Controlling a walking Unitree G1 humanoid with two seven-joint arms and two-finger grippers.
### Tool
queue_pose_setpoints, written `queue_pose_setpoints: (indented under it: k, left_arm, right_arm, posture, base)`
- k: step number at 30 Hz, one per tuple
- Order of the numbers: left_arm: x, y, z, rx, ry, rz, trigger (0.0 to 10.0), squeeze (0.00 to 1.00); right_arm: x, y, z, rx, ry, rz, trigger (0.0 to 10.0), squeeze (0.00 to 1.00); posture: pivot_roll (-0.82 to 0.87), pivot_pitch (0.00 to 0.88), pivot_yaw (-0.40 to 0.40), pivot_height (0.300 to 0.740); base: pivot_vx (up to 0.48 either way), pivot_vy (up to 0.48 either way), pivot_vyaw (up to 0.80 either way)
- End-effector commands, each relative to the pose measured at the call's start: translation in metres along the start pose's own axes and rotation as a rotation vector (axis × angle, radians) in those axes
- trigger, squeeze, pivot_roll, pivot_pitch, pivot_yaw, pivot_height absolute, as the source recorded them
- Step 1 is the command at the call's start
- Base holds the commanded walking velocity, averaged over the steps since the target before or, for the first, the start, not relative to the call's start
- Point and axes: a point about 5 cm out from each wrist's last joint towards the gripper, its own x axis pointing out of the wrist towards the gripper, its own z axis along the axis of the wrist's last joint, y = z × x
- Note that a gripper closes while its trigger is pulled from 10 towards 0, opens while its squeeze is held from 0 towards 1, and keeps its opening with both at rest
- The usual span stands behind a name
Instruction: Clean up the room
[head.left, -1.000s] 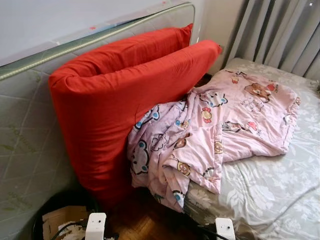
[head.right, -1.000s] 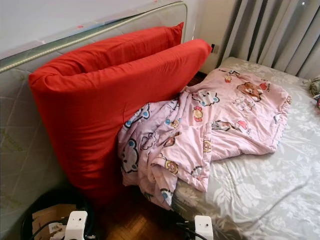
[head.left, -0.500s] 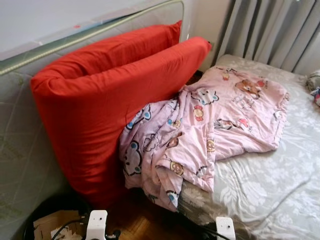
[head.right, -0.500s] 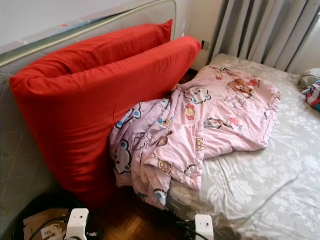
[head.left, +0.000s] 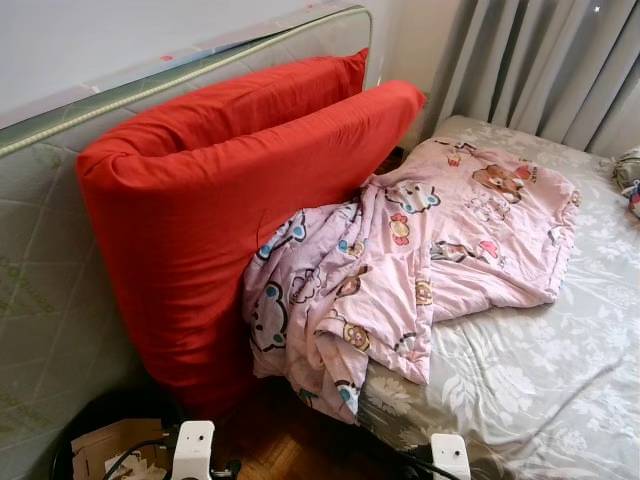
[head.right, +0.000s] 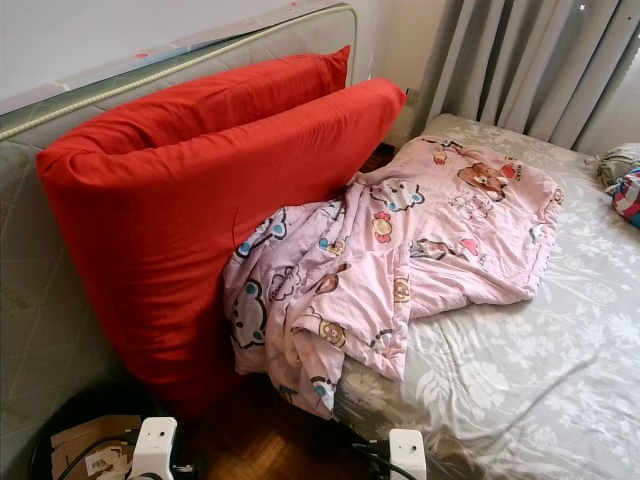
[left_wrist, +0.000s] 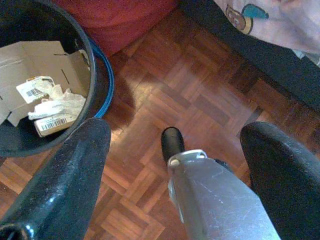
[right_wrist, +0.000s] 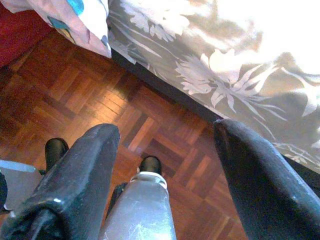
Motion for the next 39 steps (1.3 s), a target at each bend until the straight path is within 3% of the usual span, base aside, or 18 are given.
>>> queue_pose_setpoints:
  k: [1,39]
  left_arm:
    - [-0.0013,0.0012,-0.0057,-0.007,0.017,0.003,10.0,0.00]
    - [-0.0014,0.0018,-0.0028,0.000,-0.018,0.003,10.0,0.00]
  right_arm:
    - [-0.0002,-0.0001,-0.0007,0.006,0.001,-0.002,10.0,0.00]
    - [-0.0004,0.0004,-0.0001,0.031,-0.015,-0.004,10.0,0.00]
  posture:
    - [0.00,0.027,-0.044,0.738]
    - [0.00,0.032,-0.042,0.738]
  base:
    - [0.251,0.000,0.00]
    - [0.220,0.000,0.00]
